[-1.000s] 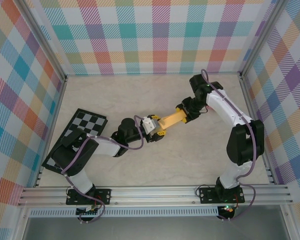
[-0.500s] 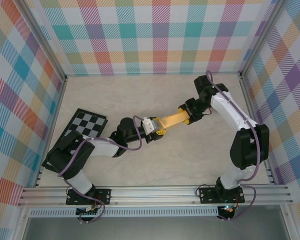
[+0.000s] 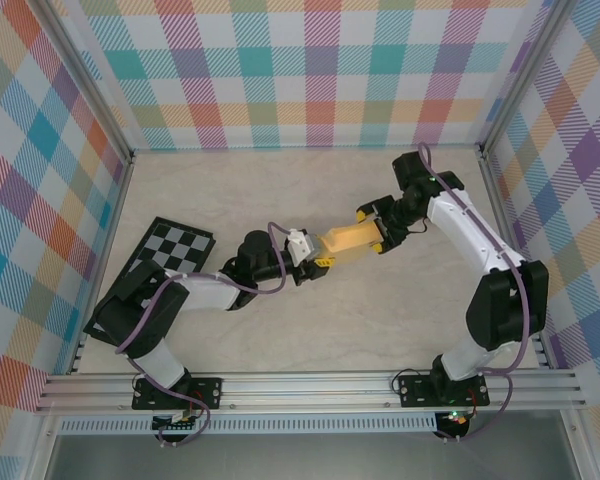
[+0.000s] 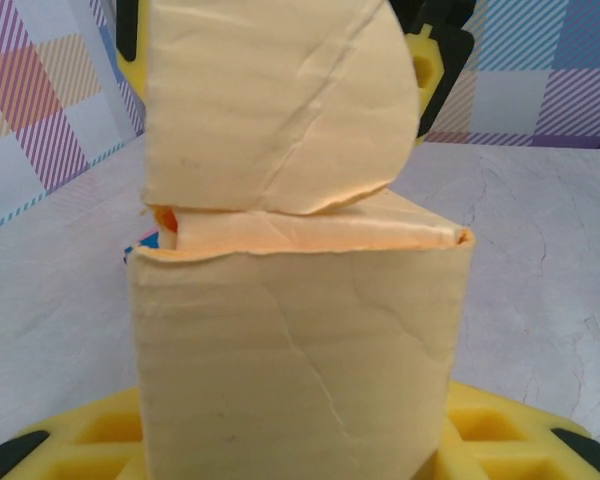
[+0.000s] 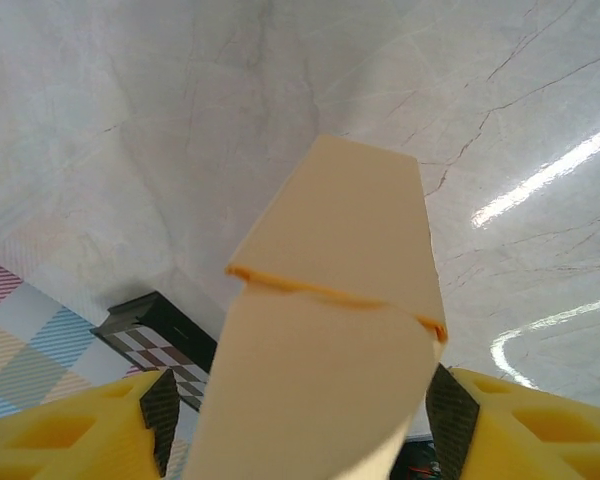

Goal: Fold the paper box

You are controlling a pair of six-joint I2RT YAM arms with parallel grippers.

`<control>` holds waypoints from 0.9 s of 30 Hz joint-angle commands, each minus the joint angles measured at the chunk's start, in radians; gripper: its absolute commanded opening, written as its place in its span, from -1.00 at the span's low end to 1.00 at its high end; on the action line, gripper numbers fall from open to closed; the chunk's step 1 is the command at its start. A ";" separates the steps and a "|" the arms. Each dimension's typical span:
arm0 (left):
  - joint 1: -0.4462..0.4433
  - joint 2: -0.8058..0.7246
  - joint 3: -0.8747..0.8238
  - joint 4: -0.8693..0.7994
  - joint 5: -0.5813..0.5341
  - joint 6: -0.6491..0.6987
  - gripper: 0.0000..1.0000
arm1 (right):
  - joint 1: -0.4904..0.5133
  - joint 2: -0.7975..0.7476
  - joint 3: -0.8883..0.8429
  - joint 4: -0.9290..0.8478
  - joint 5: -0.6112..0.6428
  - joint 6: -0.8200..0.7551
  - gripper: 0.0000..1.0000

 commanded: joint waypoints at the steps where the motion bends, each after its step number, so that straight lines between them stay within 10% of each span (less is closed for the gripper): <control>1: 0.004 0.024 0.039 0.005 -0.003 -0.057 -0.16 | -0.006 -0.060 0.010 -0.058 0.017 -0.070 0.39; 10: 0.035 0.037 0.072 0.022 0.047 -0.122 -0.16 | -0.009 -0.154 0.143 -0.163 0.140 -0.614 0.38; 20: 0.051 -0.013 0.154 -0.147 0.286 -0.117 -0.14 | 0.067 -0.334 0.061 0.011 -0.004 -2.142 0.27; 27: 0.058 -0.033 0.174 -0.189 0.324 -0.093 -0.14 | 0.067 -0.346 -0.005 0.042 -0.105 -2.546 0.39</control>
